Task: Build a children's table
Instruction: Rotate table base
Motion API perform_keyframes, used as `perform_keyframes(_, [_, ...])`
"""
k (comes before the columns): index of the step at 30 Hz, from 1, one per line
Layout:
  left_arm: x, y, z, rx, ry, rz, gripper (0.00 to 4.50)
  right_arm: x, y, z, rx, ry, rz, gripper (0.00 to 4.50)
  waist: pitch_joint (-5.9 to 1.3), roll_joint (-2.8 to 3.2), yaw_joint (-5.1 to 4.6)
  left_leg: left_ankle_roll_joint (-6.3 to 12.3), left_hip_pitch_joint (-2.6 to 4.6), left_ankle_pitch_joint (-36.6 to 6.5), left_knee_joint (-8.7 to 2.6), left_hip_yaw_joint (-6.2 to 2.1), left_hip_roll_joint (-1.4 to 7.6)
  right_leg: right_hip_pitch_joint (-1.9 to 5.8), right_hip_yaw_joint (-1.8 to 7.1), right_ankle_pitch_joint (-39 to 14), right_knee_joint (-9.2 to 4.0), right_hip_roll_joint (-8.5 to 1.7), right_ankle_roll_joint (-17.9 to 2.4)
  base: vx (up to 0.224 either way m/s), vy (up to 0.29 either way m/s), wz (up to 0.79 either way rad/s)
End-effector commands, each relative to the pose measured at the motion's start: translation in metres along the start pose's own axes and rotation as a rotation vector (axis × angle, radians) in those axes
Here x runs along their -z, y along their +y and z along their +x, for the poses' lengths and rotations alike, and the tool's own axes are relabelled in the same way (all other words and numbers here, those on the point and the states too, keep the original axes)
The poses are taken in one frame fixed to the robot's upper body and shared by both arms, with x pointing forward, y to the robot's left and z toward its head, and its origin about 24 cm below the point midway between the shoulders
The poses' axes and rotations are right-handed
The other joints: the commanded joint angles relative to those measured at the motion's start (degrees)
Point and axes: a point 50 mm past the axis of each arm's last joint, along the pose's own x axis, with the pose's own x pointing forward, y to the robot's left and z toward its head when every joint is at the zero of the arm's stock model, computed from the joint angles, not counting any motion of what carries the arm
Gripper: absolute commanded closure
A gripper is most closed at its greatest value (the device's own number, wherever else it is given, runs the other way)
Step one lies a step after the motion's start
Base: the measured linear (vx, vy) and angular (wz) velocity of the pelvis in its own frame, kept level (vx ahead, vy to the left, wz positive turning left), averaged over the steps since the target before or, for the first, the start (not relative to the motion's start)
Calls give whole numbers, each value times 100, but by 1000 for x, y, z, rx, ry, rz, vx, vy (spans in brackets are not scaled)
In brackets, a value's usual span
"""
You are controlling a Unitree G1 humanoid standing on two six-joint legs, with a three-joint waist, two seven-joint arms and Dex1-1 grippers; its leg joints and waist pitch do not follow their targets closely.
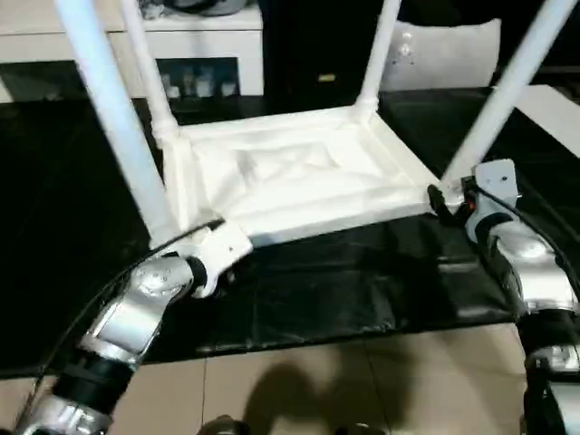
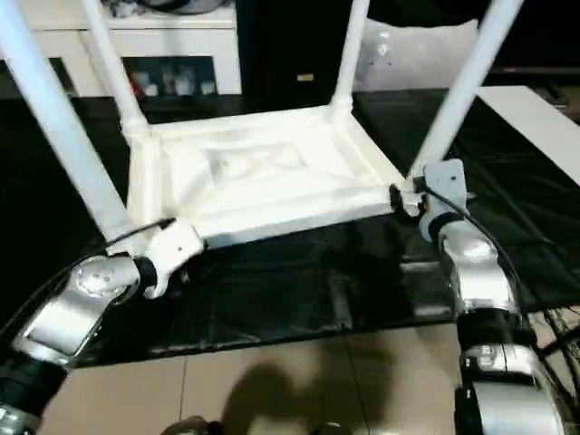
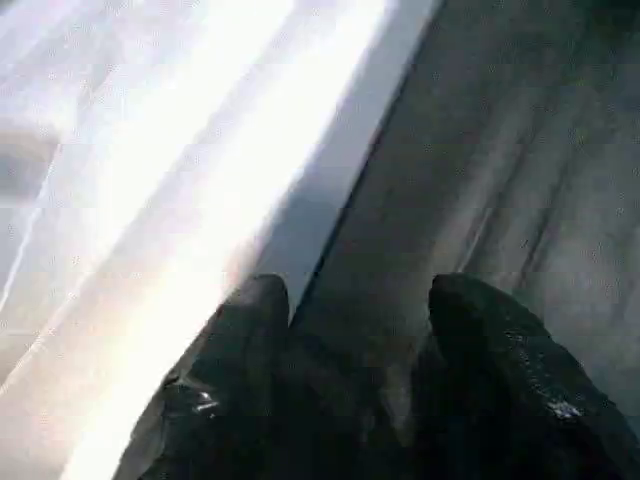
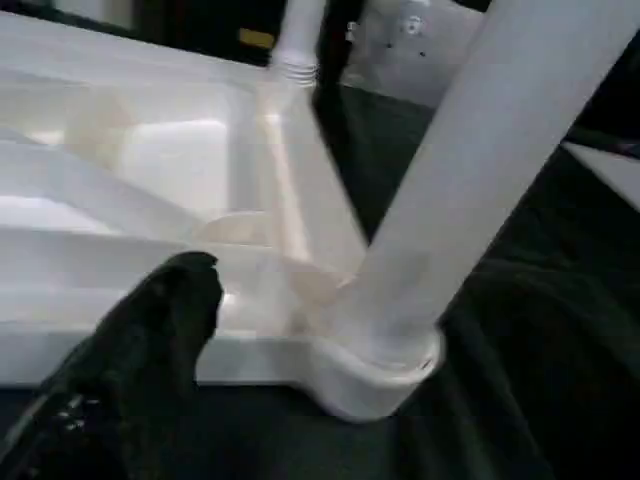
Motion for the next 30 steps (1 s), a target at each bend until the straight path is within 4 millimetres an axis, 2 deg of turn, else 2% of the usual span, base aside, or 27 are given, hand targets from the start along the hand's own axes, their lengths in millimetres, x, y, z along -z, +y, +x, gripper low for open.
perform_keyframes(1, [-8,1,-8,-17,-109,-52,152,-7,13,-1,-75,-51,39,0,-420,-8,-3,-14,114,-2099,-446,-176,252,207,142,-1942,-470,-247,-970,0,0,0])
perform_keyframes(3, [-7,-3,-11,-4,-144,-76,152,-6,19,-3,-107,-56,41,0,-414,-6,-36,19,120,-2158,-454,-175,258,190,137,-1971,-475,-228,-999,0,0,0])
perform_keyframes(4, [-4,-6,-17,5,-181,-108,138,-5,32,-7,-170,-74,52,0,-411,-2,-44,27,129,-2183,-454,-171,257,179,138,-2017,-482,-220,-989,0,0,0])
perform_keyframes(5, [-1,-9,-21,4,-194,-112,138,-3,41,-11,-197,-80,37,0,-401,-2,-41,33,126,-2194,-458,-166,263,174,149,-2076,-491,-227,-945,0,0,0])
perform_keyframes(6, [0,-9,-22,4,-196,-113,114,-3,43,-11,-201,-81,33,0,-395,-25,-32,34,135,-2208,-464,-165,271,154,154,-2190,-498,-228,-890,0,0,0])
perform_keyframes(7, [2,-9,-25,-19,-205,-107,110,0,50,-15,-217,-76,15,0,-387,-1,-42,1,156,-2283,-473,-169,274,125,153,-2310,-513,-211,-855,0,0,0])
perform_keyframes(8, [3,-10,-27,-36,-212,-102,109,2,55,-17,-226,-71,1,0,-381,-24,-37,-7,150,-2300,-475,-165,275,124,158,-2344,-531,-210,-808,0,0,0])
perform_keyframes(9, [3,-10,-27,-61,-222,-94,104,7,62,-20,-262,-30,20,0,-376,-20,-42,-36,155,-2341,-484,-170,276,118,166,-2392,-520,-205,-774,0,0,0])
perform_keyframes(10, [3,-9,-28,-77,-229,-91,90,10,67,-21,-289,1,39,0,-376,-7,-28,-47,171,-2367,-490,-172,281,111,169,-2413,-531,-207,-757,0,0,0])
perform_keyframes(11, [2,-9,-26,-101,-243,-100,78,11,73,-24,-321,7,62,0,-368,-25,-24,-68,194,-2457,-493,-167,286,87,175,-2445,-540,-193,-751,0,0,0])
perform_keyframes(13, [0,-13,-18,-131,-251,-114,68,12,86,-28,-355,10,99,0,-361,25,-7,-150,182,-2530,-516,-189,290,97,180,-2485,-541,-216,-693,0,0,0])
perform_keyframes(15, [0,-14,-17,-133,-251,-116,58,12,88,-28,-355,10,99,0,-361,4,-27,-205,161,-2565,-536,-203,294,108,175,-2456,-540,-218,-644,0,0,0])
perform_keyframes(18, [5,-24,-16,-108,-249,-141,28,9,94,-30,-354,-3,109,0,-357,11,-36,-242,182,-2652,-526,-199,282,81,185,-2615,-570,-234,-572,0,0,0])
perform_keyframes(20, [9,-27,-20,-89,-245,-157,23,9,98,-33,-367,1,112,0,-355,-27,-41,-231,172,-2626,-523,-195,280,82,189,-2663,-581,-237,-522,0,0,0])
perform_keyframes(21, [9,-28,-22,-80,-247,-162,23,9,99,-34,-373,3,111,0,-355,-7,-29,-209,163,-2571,-531,-199,282,88,195,-2659,-581,-243,-507,0,0,0])
perform_keyframes(22, [11,-27,-27,-79,-250,-169,14,9,100,-36,-392,3,110,0,-367,-54,-35,-178,145,-2514,-528,-205,286,104,192,-2624,-553,-253,-531,0,0,0])
perform_keyframes(23, [12,-25,-32,-86,-253,-173,6,8,102,-37,-412,2,110,0,-361,-35,-37,-170,143,-2506,-538,-200,289,98,195,-2625,-565,-248,-536,0,0,0])
perform_keyframes(24, [13,-25,-35,-93,-258,-173,6,7,104,-38,-428,0,110,0,-356,-29,-38,-175,175,-2574,-533,-194,296,63,194,-2622,-578,-233,-542,0,0,0])
perform_keyframes(25, [14,-24,-39,-108,-261,-177,6,7,105,-39,-443,-1,111,0,-346,-110,-32,-153,170,-2592,-527,-192,298,67,194,-2692,-569,-248,-546,0,0,0])
perform_keyframes(26, [15,-23,-42,-119,-259,-181,6,7,107,-40,-455,0,112,0,-343,-84,-21,-158,175,-2585,-528,-191,300,63,201,-2716,-571,-251,-547,0,0,0])
perform_keyframes(27, [16,-23,-43,-123,-258,-181,6,7,108,-40,-459,1,112,0,-321,-149,-31,-142,167,-2579,-539,-187,306,50,200,-2767,-583,-245,-515,0,0,0])
perform_keyframes(28, [17,-24,-47,-131,-254,-181,6,7,110,-40,-467,2,111,0,-321,-110,-19,-167,172,-2596,-548,-195,307,47,201,-2817,-577,-248,-483,0,0,0])
perform_keyframes(29, [19,-25,-50,-136,-251,-184,6,7,112,-41,-477,4,115,0,-304,-208,-38,-154,161,-2607,-549,-183,307,35,199,-2865,-596,-242,-450,0,0,0])
perform_keyframes(30, [20,-25,-53,-142,-247,-188,6,7,113,-41,-487,6,118,0,-313,-153,-14,-183,171,-2603,-555,-203,310,43,206,-2882,-576,-258,-426,0,0,0])
